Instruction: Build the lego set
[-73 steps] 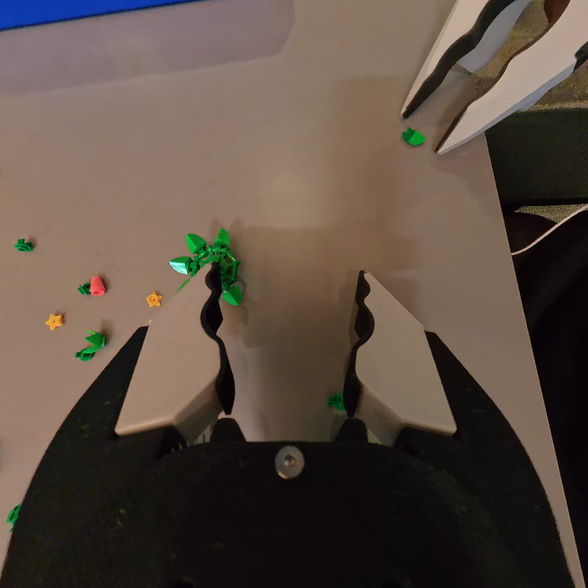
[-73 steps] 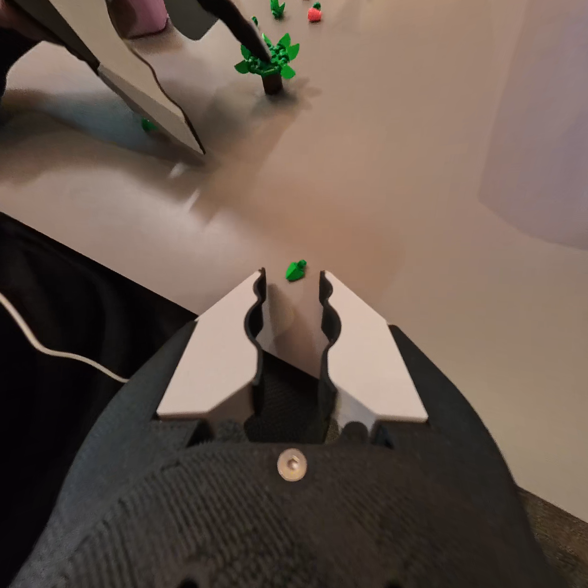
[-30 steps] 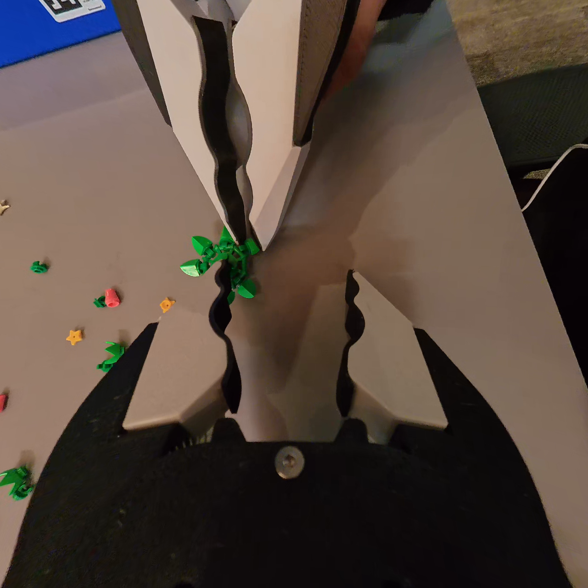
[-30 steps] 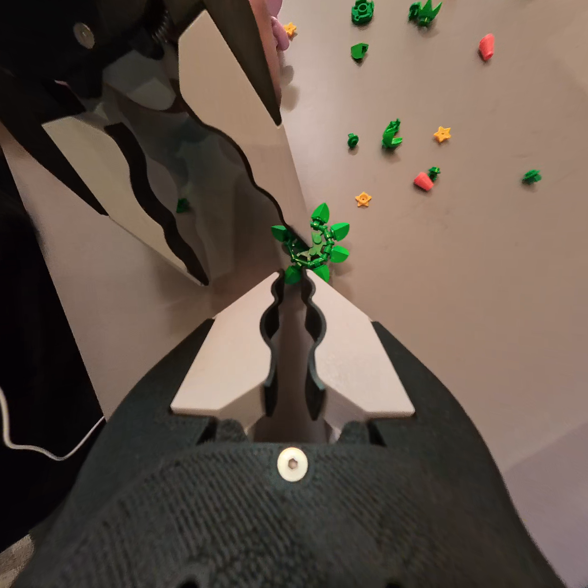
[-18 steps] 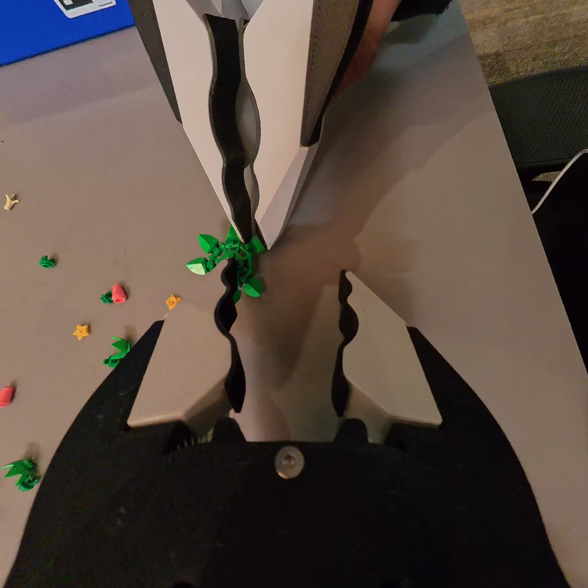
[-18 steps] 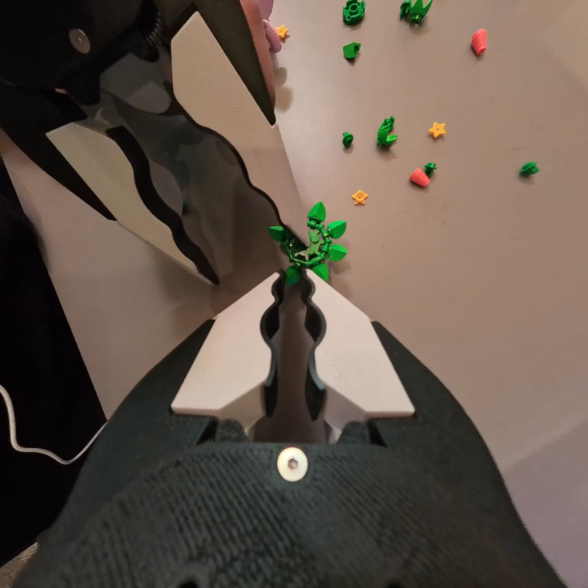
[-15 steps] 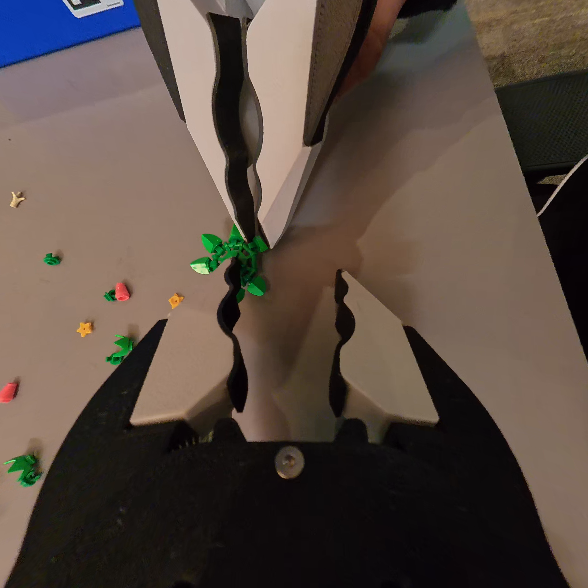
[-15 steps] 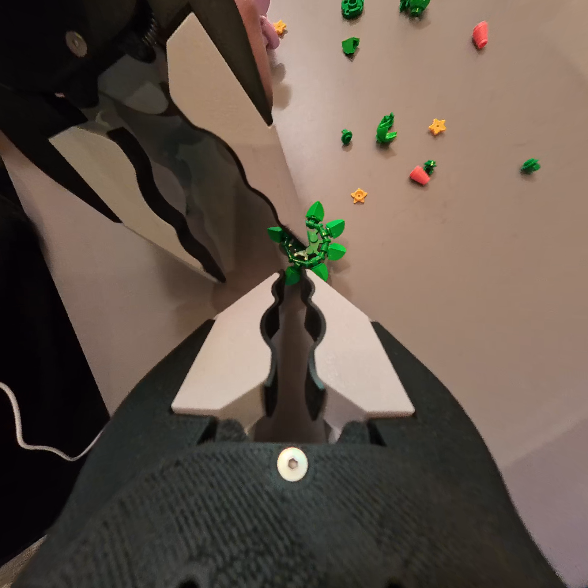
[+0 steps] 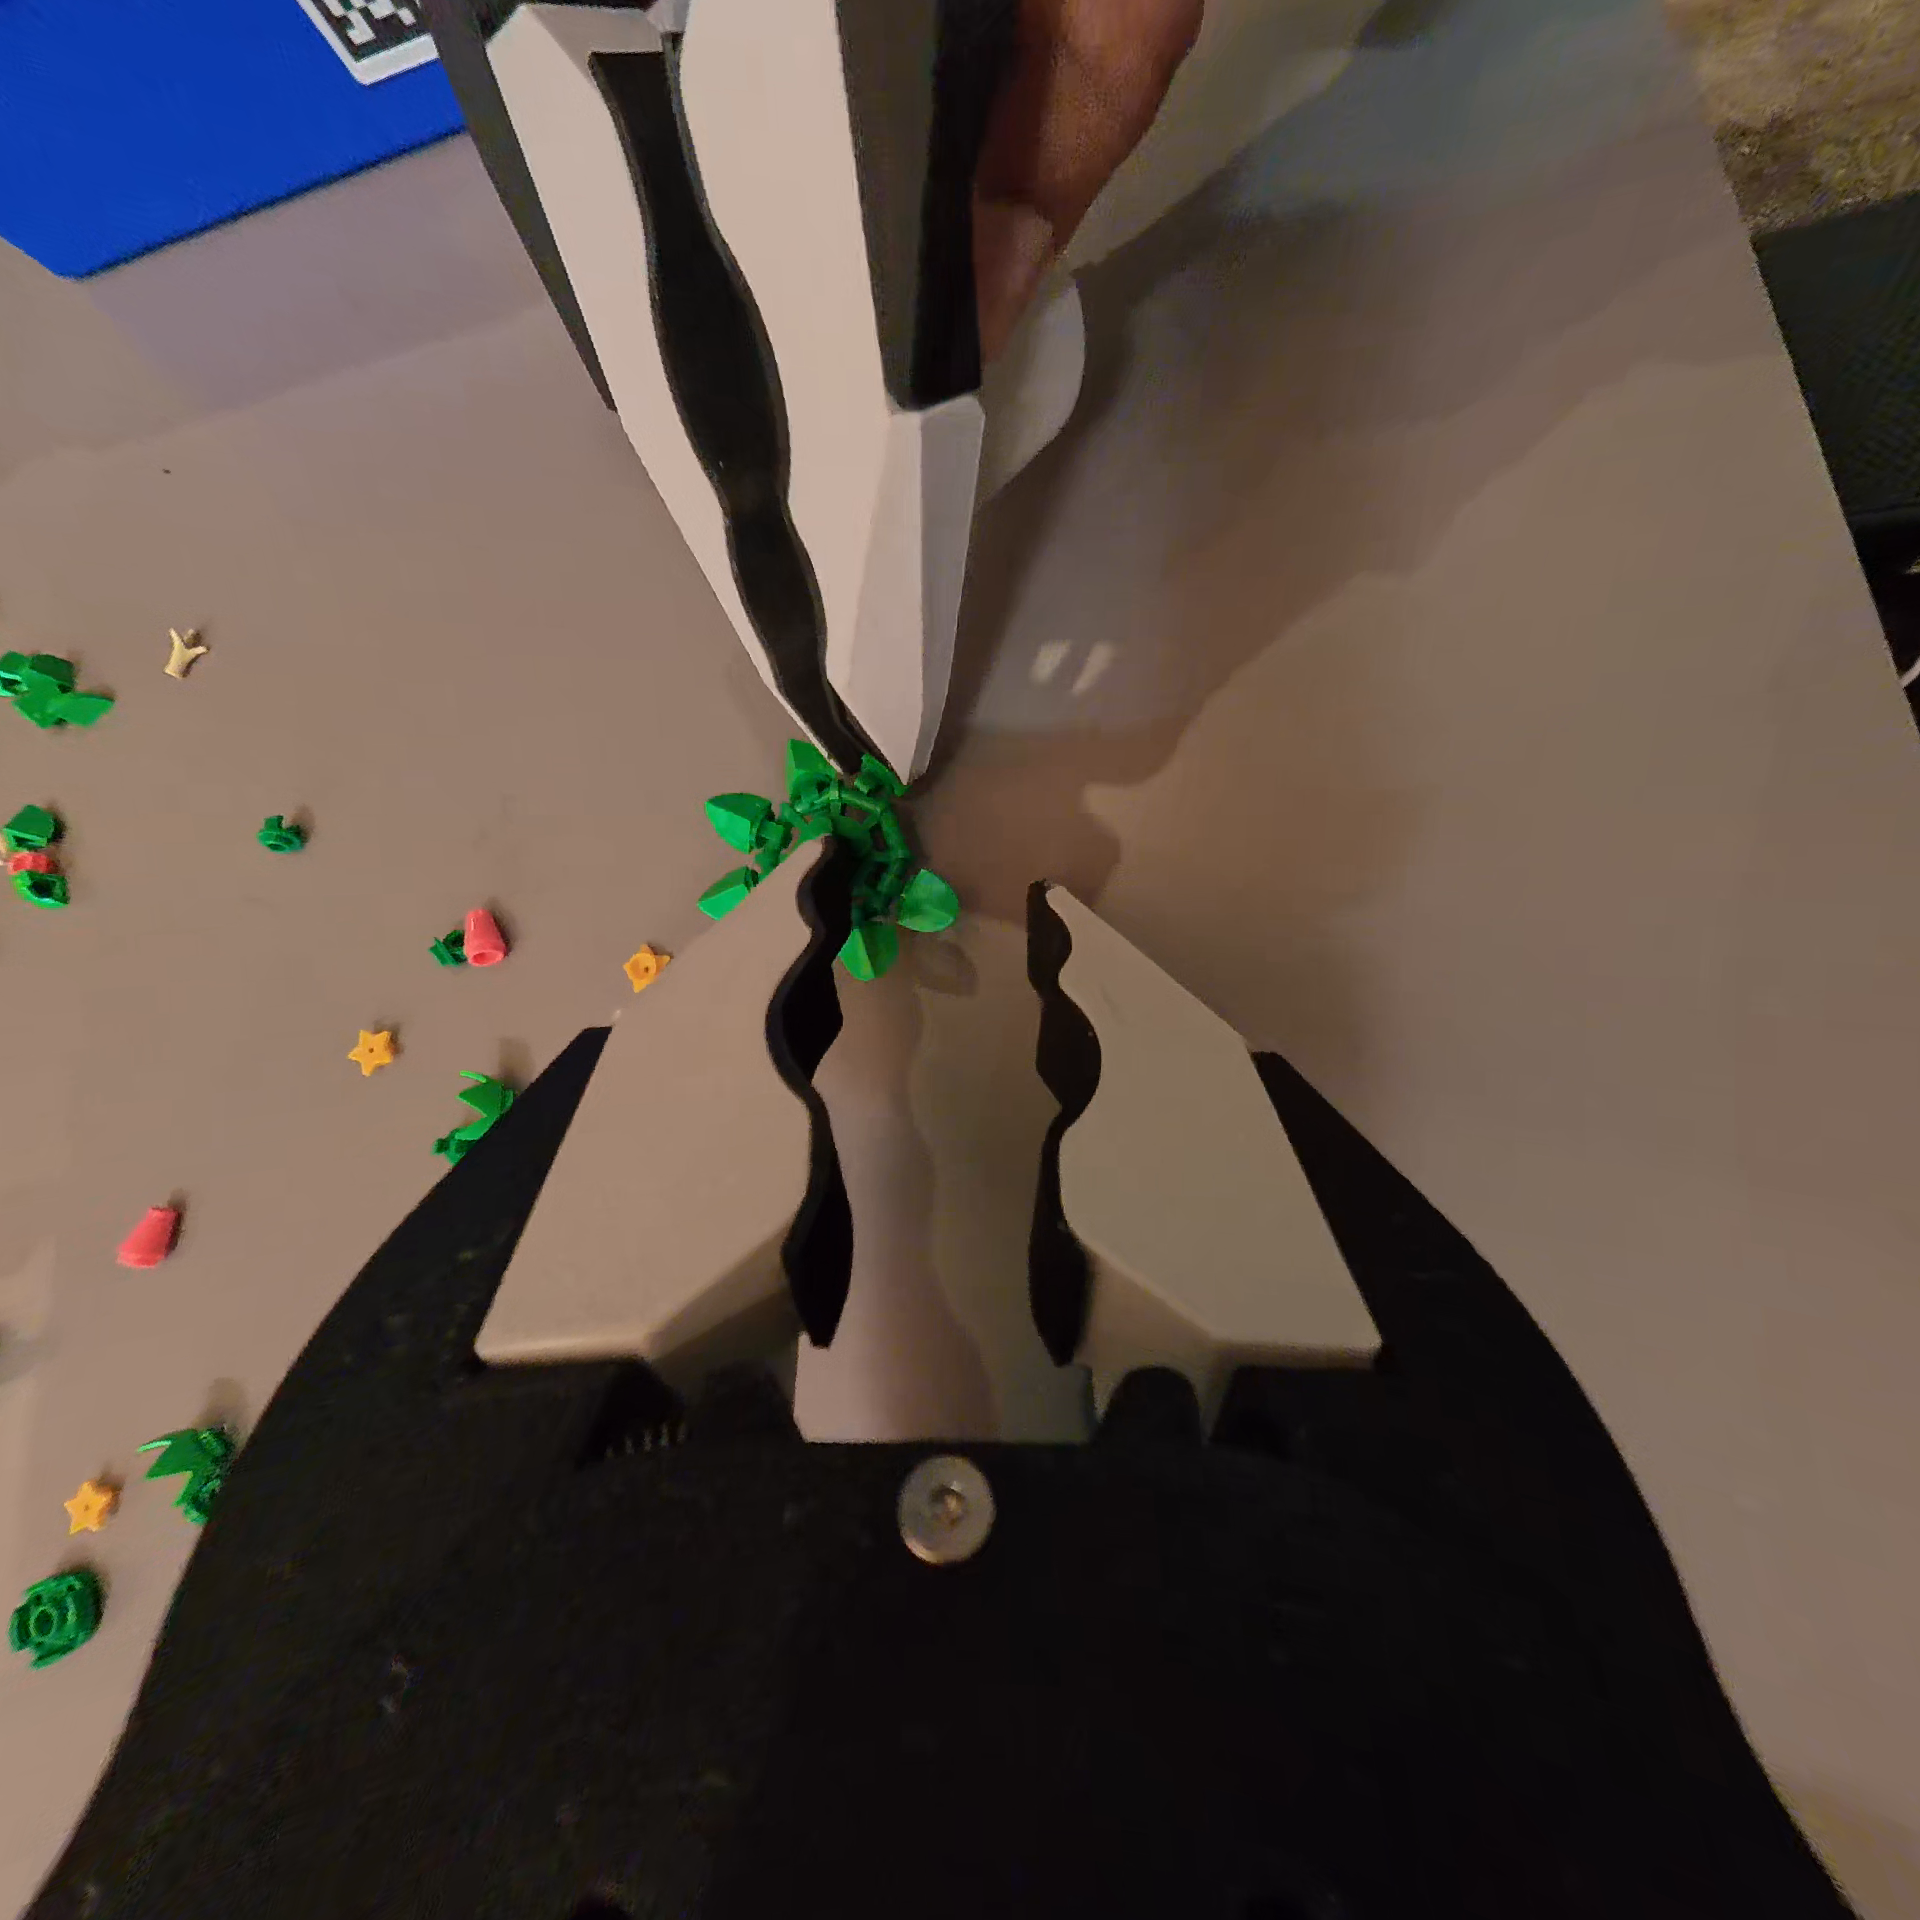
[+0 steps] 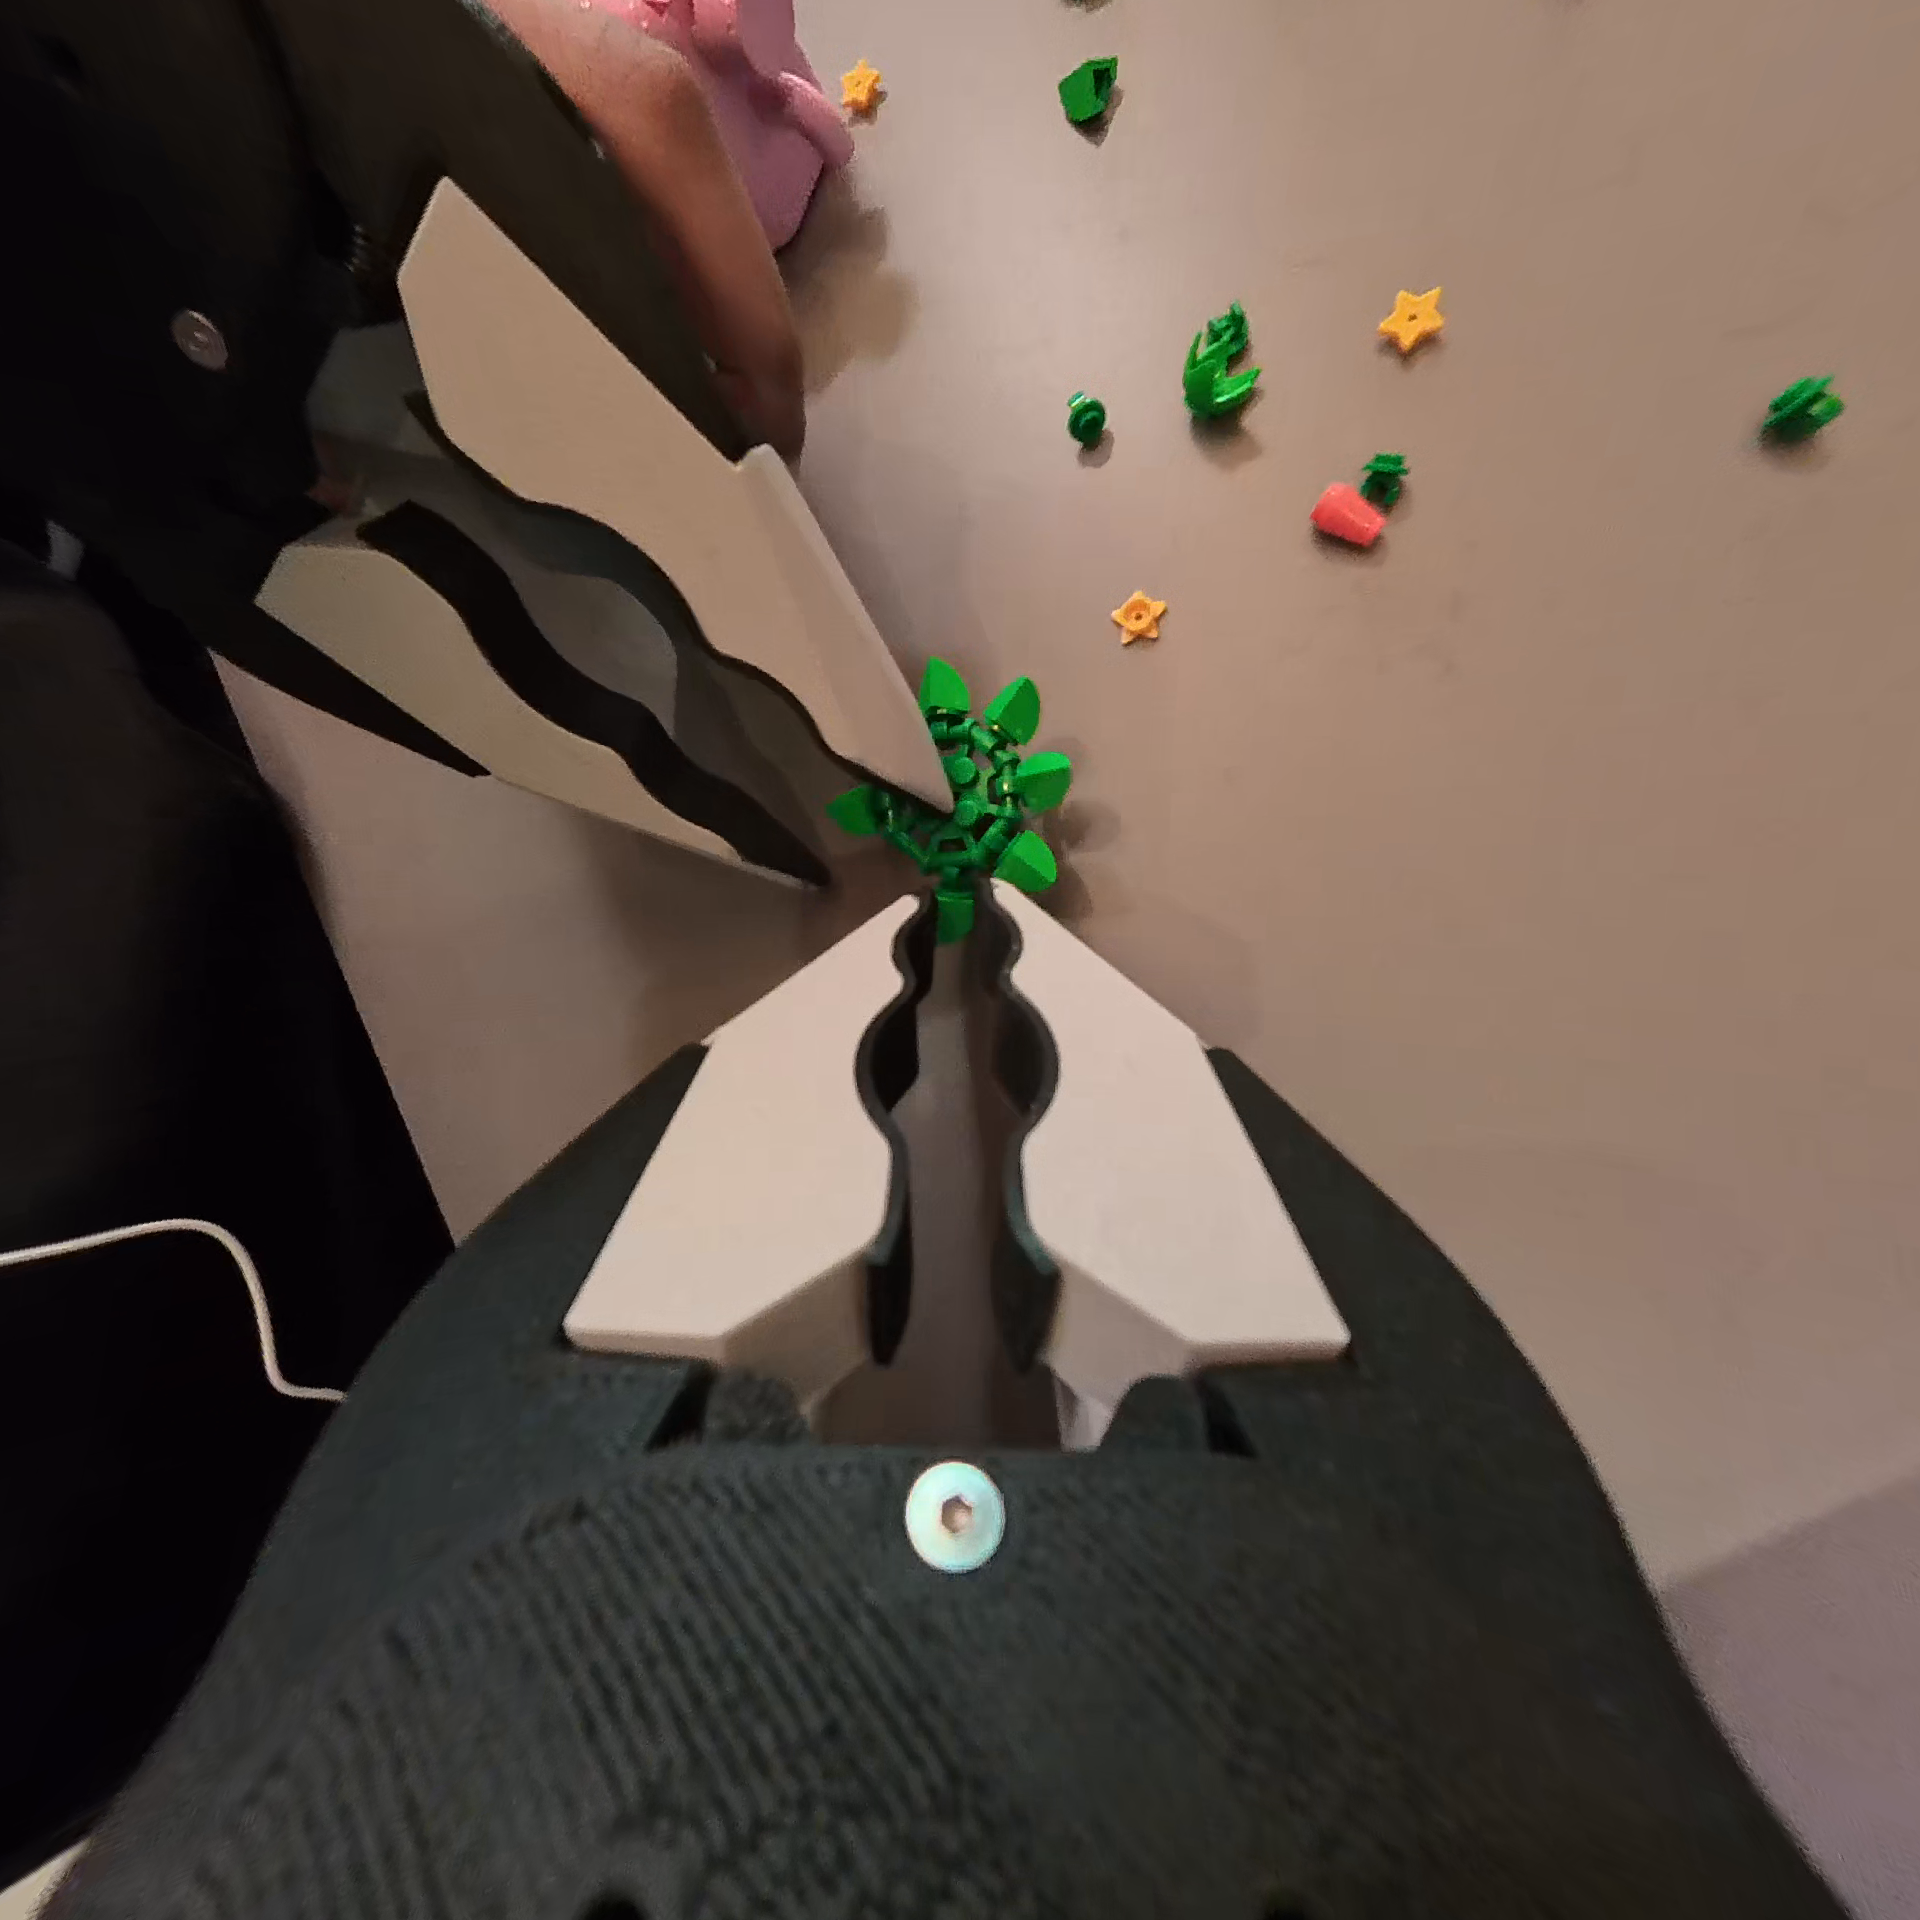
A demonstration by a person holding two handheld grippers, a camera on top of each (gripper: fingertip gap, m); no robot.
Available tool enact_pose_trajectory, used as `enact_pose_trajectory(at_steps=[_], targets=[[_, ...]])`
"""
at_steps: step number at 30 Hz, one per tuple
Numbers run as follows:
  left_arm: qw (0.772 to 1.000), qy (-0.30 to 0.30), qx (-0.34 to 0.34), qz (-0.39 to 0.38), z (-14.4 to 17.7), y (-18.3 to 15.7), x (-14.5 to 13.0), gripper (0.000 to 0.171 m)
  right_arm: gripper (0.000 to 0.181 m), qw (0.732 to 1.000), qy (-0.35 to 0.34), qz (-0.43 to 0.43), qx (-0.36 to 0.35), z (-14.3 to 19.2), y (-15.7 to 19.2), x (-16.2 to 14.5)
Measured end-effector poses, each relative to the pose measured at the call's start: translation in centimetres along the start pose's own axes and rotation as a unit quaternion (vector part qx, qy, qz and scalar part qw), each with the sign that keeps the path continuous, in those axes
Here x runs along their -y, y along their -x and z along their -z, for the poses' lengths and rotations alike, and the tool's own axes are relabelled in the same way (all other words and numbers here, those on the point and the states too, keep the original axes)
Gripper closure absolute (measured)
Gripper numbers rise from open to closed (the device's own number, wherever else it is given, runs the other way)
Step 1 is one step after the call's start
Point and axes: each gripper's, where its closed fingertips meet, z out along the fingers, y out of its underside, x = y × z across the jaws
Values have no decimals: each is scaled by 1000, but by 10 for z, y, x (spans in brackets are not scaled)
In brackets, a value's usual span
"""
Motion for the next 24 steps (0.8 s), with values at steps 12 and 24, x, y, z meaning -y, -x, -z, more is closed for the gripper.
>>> enact_pose_trajectory(at_steps=[12, 24], targets=[[1000, -9, 0, -10, -2, -8, 5, 126, 176, 999, -31, -27, 23, -8, 19, -25], [939, -173, -179, 239, 40, -15, 53, 137, 175, 954, -179, 222, -95, 40, 56, 14]])
